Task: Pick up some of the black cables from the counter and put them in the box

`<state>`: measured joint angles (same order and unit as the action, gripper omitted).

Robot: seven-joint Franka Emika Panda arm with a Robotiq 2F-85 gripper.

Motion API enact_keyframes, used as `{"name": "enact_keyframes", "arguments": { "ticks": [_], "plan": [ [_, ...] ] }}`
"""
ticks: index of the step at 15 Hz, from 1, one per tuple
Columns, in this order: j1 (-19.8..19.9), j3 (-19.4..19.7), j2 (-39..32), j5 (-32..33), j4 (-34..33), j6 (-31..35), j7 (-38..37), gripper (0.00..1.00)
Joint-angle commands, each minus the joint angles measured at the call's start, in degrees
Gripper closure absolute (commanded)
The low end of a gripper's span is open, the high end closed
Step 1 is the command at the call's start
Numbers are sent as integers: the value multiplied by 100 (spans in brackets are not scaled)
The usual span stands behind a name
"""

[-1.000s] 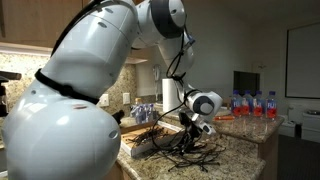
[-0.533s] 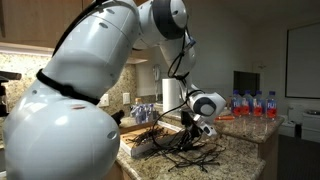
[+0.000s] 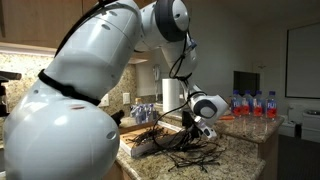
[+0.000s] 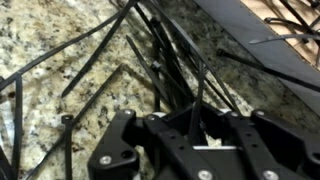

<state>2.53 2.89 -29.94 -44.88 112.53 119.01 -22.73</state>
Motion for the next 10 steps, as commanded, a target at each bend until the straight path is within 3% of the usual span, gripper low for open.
{"name": "enact_keyframes", "arguments": {
  "ticks": [1,3,4,6,10],
  "plan": [
    [97,-37,-122,-193,50,78,321,98],
    [92,-25,-79,-194,76,94,327,97],
    [91,-21,-37,-188,96,102,340,72],
    [74,3,94,-138,167,115,336,66],
    [97,-7,430,-168,343,199,727,40]
  ]
}}
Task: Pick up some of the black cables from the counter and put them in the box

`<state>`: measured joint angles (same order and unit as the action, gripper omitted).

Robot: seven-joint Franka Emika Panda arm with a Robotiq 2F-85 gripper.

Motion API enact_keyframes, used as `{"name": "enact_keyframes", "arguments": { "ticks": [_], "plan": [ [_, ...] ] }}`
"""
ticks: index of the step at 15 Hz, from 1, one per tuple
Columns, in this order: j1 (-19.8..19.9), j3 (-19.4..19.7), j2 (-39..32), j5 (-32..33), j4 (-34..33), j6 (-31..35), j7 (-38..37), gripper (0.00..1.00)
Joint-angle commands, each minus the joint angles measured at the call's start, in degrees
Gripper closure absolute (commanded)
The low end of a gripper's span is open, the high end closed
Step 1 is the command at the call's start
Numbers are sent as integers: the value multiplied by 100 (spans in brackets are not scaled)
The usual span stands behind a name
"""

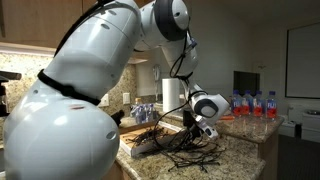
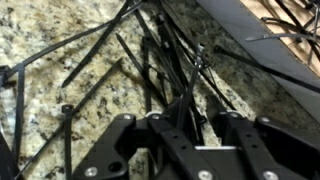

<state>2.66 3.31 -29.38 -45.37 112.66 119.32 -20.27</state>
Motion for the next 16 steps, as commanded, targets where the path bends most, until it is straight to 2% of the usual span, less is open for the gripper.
{"name": "enact_keyframes", "arguments": {
  "ticks": [1,6,8,13,14,16],
  "plan": [
    [91,-54,428,-121,341,178,585,34],
    [231,-127,643,-327,447,-39,1381,2],
    [285,-133,588,-380,443,-357,1579,0],
    [387,-78,440,-350,457,-1166,1834,0],
    [399,-60,434,-331,456,-1281,1846,25],
    [402,-36,376,-299,396,-1457,1822,33]
  ]
}}
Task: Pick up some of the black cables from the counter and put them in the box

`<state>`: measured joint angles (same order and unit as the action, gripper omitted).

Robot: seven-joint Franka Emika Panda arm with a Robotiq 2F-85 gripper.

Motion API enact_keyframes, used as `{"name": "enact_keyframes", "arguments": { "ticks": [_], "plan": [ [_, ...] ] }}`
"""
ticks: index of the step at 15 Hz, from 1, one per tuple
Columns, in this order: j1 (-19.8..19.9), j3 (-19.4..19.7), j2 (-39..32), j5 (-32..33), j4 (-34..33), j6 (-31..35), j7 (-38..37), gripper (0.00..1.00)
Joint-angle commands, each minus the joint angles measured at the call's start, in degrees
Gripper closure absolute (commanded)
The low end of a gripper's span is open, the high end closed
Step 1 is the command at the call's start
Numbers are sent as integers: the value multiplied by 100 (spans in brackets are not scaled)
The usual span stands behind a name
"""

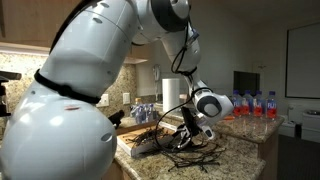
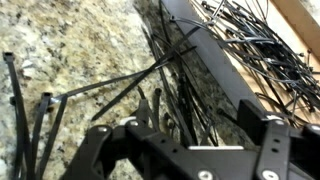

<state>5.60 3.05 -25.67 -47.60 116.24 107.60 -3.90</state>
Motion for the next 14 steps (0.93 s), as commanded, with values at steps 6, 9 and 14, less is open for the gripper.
{"name": "enact_keyframes", "arguments": {
  "ticks": [6,9,14],
  "plan": [
    [95,-18,-353,-22,-363,-690,93,74],
    [112,-11,-541,-22,-580,-871,91,85],
    [158,18,-746,-35,-834,-981,115,42]
  ]
}}
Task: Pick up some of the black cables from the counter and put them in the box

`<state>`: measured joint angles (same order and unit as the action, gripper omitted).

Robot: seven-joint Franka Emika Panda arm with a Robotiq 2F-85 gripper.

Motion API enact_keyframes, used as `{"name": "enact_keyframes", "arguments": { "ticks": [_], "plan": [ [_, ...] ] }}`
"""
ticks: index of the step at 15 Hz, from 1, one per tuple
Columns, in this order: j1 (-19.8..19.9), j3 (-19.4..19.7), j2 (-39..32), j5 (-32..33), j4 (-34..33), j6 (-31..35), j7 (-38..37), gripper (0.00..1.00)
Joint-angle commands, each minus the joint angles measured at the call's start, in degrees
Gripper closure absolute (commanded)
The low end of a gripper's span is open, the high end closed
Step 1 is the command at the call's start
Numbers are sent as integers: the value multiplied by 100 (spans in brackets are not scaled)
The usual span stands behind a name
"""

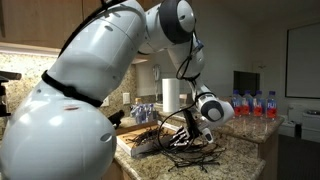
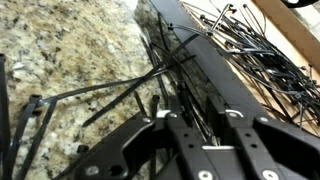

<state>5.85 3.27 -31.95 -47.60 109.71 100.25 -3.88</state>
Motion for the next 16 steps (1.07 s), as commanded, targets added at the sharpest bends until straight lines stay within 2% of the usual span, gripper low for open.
{"name": "enact_keyframes", "arguments": {
  "ticks": [1,6,8,16],
  "plan": [
    [138,1,-147,-30,-222,-261,117,35],
    [178,2,-424,-17,-603,-389,170,4],
    [166,2,-571,15,-803,-423,98,0],
    [188,5,-1066,59,-1528,-733,-104,0]
  ]
}}
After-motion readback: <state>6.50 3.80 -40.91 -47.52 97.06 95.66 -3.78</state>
